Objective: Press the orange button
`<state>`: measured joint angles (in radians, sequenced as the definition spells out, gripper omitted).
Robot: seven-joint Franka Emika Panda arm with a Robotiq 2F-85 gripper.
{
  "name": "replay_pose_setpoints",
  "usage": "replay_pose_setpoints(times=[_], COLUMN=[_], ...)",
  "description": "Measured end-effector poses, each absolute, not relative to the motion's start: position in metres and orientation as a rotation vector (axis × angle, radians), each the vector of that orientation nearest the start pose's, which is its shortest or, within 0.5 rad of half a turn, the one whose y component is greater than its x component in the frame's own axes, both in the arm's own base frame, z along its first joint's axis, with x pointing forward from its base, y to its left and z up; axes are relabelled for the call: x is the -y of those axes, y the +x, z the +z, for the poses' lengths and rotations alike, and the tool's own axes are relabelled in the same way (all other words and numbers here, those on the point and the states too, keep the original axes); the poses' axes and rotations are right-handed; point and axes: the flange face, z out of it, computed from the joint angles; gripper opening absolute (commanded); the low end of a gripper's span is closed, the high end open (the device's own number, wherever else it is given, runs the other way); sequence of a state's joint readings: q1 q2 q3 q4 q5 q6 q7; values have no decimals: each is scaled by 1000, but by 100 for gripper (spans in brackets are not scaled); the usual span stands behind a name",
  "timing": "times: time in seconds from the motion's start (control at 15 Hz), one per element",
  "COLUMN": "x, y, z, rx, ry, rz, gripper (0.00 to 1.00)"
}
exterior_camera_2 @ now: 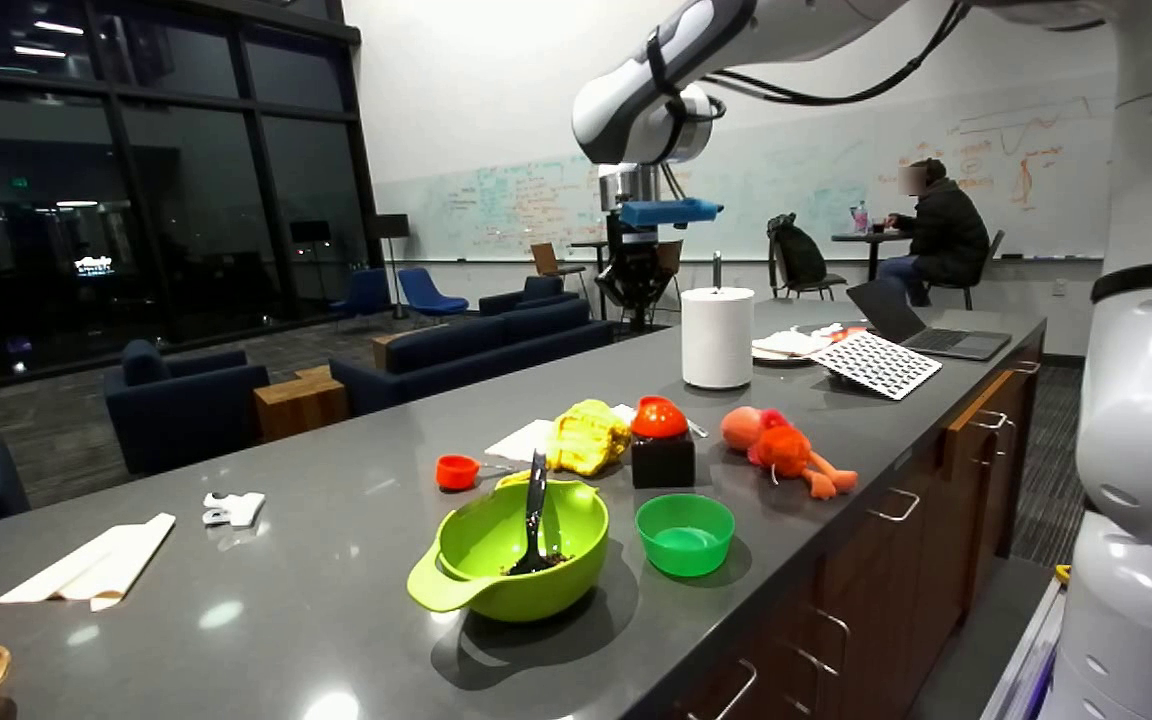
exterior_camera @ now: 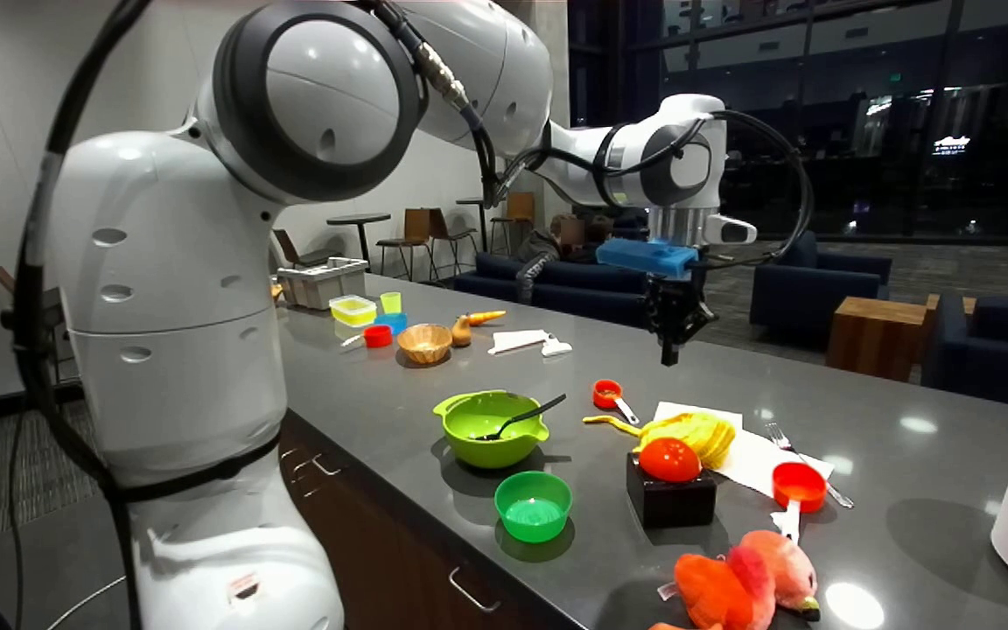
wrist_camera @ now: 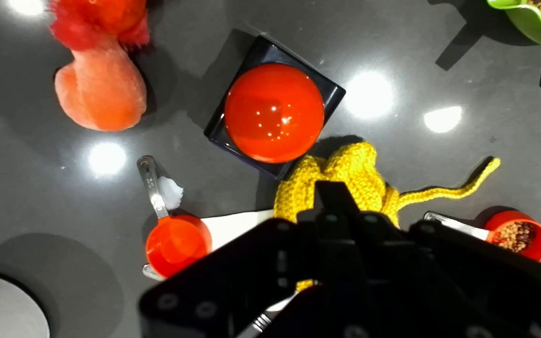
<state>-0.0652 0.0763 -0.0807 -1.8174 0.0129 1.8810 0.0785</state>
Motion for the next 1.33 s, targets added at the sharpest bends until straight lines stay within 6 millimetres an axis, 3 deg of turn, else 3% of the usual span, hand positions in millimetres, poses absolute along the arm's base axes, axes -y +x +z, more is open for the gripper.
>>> replay_pose_setpoints(times=[0.67,1.0,1.07,1.13,1.33], x=[85,82,81,80,75], y=[576,571,570,570,576], z=[489,487,487,489,503], rx=[-438,-451,-452,-451,-396], ry=[-3164,-3156,-3151,-3144,-3146], rz=[47,165,195,217,165], gripper=[0,0,26,27,44])
